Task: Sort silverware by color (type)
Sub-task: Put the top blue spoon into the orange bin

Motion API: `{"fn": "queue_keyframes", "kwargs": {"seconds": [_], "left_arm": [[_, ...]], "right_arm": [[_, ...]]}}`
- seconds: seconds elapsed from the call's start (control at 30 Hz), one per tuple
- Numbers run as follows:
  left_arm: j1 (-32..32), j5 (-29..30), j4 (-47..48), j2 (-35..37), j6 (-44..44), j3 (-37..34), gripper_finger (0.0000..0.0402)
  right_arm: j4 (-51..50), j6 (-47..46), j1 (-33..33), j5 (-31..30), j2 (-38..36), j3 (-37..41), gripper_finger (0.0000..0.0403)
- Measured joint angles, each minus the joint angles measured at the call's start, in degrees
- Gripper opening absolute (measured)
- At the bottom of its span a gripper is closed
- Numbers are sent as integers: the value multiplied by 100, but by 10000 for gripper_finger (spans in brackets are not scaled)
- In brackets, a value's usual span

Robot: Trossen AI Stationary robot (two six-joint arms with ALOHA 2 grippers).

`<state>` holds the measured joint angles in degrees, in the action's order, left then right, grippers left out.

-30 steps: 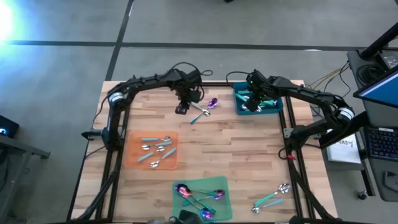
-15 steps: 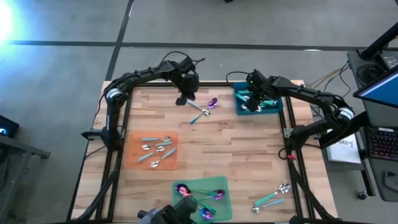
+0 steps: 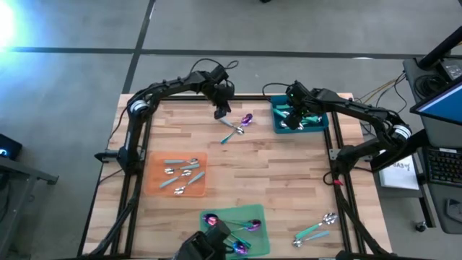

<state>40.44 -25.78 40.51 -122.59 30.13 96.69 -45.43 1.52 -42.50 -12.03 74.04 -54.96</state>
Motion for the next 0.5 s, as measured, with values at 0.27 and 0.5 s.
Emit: {"fn": "queue_keyframes", "kwargs": {"seconds": [0.27,0.5], "left_arm": [[-15,-132,254,-42,-979,17,0],[12,-196,433,-9,-873,15,0]], "right_arm": [[24,0,-1,0,-2,0,148],[107,0,-2,0,-2,0,148]]}}
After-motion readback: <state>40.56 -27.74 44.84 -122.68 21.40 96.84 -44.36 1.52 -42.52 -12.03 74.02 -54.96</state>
